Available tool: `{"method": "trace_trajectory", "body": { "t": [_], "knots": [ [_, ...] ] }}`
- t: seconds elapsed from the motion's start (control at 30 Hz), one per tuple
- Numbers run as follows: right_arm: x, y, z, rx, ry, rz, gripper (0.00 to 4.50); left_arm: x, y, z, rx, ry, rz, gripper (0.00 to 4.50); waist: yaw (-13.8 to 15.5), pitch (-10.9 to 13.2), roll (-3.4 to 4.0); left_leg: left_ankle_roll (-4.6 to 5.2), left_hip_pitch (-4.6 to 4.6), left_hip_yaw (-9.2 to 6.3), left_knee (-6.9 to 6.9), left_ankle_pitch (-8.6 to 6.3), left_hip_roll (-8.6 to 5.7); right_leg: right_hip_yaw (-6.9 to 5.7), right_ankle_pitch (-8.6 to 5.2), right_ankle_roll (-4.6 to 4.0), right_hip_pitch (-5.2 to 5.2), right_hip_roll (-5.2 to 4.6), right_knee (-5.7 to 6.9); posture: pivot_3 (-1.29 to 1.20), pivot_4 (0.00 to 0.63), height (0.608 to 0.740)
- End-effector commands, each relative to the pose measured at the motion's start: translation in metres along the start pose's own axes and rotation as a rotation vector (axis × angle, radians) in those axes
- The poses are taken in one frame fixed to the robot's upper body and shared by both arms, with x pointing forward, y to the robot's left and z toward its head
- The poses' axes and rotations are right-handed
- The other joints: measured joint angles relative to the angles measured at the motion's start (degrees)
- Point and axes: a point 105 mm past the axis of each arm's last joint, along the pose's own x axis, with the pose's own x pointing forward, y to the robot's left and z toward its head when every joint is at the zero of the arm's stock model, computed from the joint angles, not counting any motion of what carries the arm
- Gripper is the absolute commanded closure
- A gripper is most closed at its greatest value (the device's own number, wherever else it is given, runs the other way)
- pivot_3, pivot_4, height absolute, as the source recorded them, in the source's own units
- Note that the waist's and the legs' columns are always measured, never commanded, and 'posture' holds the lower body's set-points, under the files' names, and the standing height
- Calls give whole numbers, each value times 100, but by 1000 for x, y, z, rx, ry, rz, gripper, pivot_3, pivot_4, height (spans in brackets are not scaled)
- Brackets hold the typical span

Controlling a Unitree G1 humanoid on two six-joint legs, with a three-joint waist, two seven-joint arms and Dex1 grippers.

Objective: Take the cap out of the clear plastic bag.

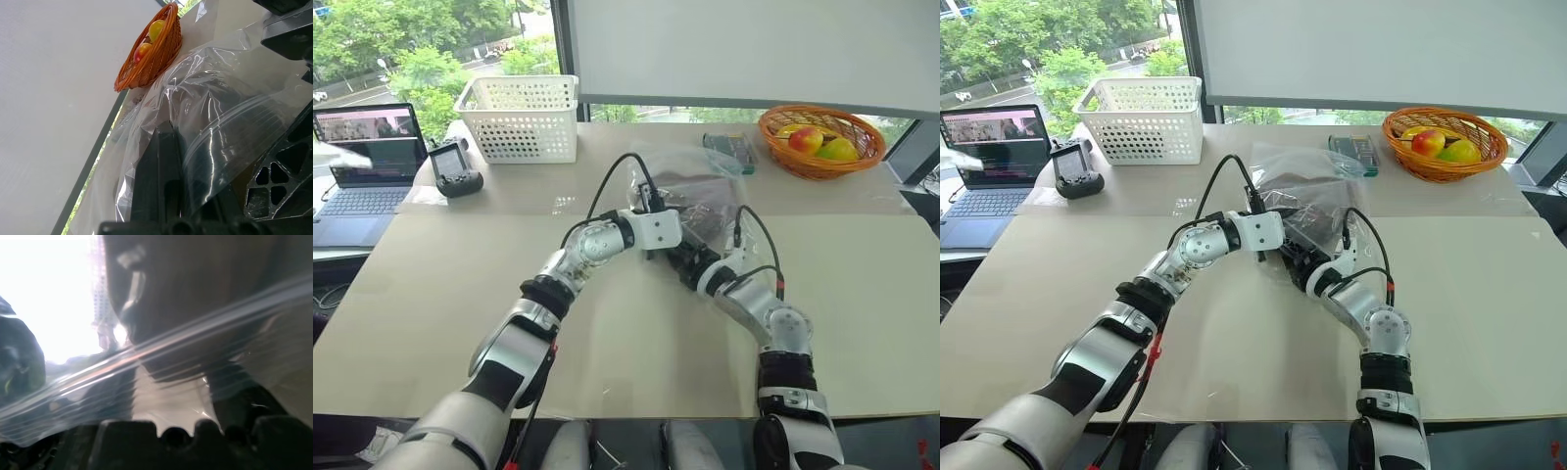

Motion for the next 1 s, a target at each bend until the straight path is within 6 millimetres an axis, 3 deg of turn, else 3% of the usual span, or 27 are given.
{"method": "trace_trajectory", "body": {
  "t": [0.03, 0.1, 0.13, 0.3, 0.57, 0.77, 0.9, 1.0],
  "knots": [
    [-4, 11, 13, -34, -52, 28, 3664, 0, 11, 10, 8, -37, 40, 4500, -6, 0, 0, 0, 0, 0, 0, 0, 0, 0, 0, 0, 0, 0, 0, 0, 150, 740],
    [-5, 12, 14, -73, -56, 10, 4346, 1, 11, 10, 7, -36, 40, 4500, -10, -1, 2, 0, 0, 0, 0, 0, 0, 0, 0, 0, -1, 0, 2, 0, 150, 740],
    [-6, 13, 15, -85, -60, 2, 4476, 1, 11, 10, 7, -36, 40, 4500, -15, -2, 3, 0, 1, 0, 0, 0, 0, 1, 0, 0, -1, 0, 3, 0, 150, 740],
    [-18, 29, 16, -189, -46, -18, 4476, 3, 11, 10, 6, -35, 41, 4500, -4, -2, 3, 0, 1, 0, 0, 0, 0, 1, 0, 0, -1, 1, 4, 0, 150, 740],
    [-68, 65, -34, -373, 287, 34, 4476, 4, 9, 7, -2, -28, 38, 4500, -2, -2, 3, 0, -6, -1, -2, 0, -2, -1, -1, 1, -1, -6, 32, 0, 150, 740],
    [-87, 73, -43, -373, 236, 89, 4476, 9, 9, 10, -4, -37, 36, 4500, -25, -1, 2, 2, -2, 0, 1, 1, -2, 5, -1, 2, 1, -1, 3, 0, 150, 740],
    [-105, 65, -44, -391, 229, 99, 4476, 10, 7, 11, -5, -43, 33, 4500, -7, -1, 2, 3, -5, -1, 1, 1, -2, 2, -1, 2, 4, -1, -7, 0, 150, 740],
    [-121, 59, -22, -395, 181, 119, 4476, 9, 5, 10, -8, -42, 28, 4500, 10, -1, 1, 3, -8, -1, 1, 1, -5, 2, -1, 2, 4, -6, -11, 0, 150, 740]
  ]
}}
